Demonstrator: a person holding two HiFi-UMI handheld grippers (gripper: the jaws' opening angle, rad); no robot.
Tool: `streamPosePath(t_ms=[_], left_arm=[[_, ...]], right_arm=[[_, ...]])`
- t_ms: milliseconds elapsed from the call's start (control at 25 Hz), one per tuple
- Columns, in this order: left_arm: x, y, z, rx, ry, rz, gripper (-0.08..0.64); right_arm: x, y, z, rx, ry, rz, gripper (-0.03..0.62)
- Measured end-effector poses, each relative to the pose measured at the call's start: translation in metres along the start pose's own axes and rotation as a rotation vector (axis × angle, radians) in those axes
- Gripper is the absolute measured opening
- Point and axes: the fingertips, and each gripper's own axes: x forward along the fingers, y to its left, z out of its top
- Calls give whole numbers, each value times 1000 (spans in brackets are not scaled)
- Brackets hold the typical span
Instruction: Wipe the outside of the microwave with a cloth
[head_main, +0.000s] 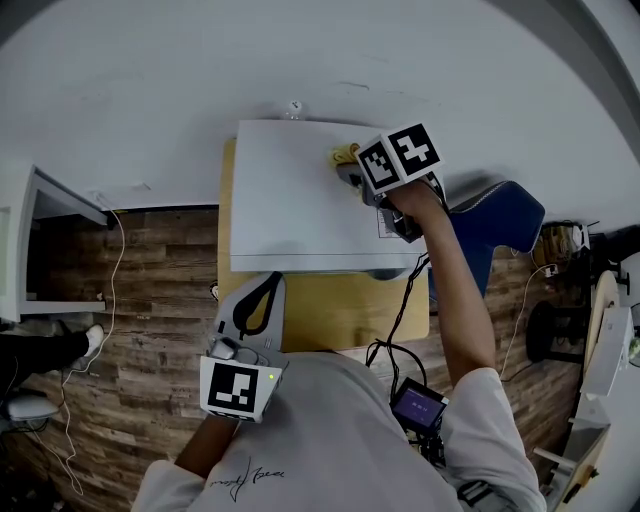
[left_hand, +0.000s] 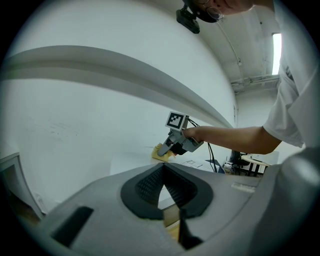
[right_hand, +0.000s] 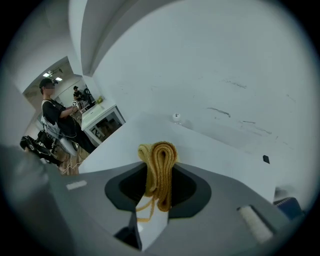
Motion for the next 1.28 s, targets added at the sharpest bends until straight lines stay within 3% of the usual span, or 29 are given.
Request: streamPosePath(t_ms=[1040,1280], left_arm=[[-24,38,1,-19,-6,87,-9],[-32,47,-6,4,26,106,-9]], right_arm=[[55,103,59,-133,-18,155,116],[68,132,72,-195,-29,186,117]])
